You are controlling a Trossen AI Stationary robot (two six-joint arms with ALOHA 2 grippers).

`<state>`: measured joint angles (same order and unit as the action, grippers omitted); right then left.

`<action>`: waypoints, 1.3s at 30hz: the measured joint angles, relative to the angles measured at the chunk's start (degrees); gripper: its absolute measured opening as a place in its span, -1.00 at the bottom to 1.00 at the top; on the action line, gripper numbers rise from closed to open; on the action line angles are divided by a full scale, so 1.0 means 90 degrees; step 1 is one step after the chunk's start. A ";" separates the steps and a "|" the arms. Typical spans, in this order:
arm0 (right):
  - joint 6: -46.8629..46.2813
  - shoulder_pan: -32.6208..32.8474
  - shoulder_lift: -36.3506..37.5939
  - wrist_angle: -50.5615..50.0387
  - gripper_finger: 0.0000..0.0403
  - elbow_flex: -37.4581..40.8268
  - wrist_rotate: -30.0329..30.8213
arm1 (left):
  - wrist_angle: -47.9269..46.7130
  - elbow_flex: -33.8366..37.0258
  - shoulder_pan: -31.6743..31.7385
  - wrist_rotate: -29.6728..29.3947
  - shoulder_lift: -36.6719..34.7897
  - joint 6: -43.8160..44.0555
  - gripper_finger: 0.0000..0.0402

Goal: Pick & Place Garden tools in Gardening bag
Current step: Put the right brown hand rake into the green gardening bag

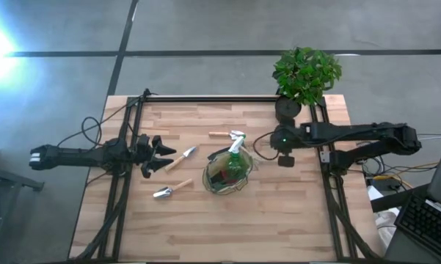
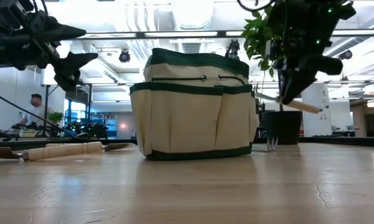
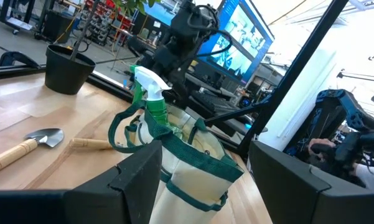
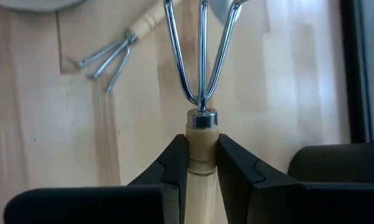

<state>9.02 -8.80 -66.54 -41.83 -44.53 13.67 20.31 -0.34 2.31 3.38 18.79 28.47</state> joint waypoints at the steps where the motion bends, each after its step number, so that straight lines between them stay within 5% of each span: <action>1: -0.0008 0.0000 0.0090 0.0001 -0.75 0.0000 -0.0001 | -0.0001 0.0000 0.0000 0.0000 0.0002 0.0000 0.22; 17: -0.0174 0.0002 0.1022 0.0353 -0.75 -0.0005 -0.0052 | -0.0002 0.0000 0.0000 0.0000 0.0002 0.0000 0.22; 28: -0.0177 0.0011 0.1244 0.1231 -0.75 -0.0005 -0.1071 | -0.0002 0.0000 0.0002 0.0000 0.0002 0.0002 0.22; 39: -0.0009 0.0871 0.1272 0.2117 -0.75 -0.0005 -0.1199 | -0.0002 0.0000 0.0002 0.0000 0.0002 0.0001 0.22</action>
<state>8.94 -0.96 -55.09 -22.78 -44.58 2.88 20.29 -0.34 2.33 3.38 18.81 28.48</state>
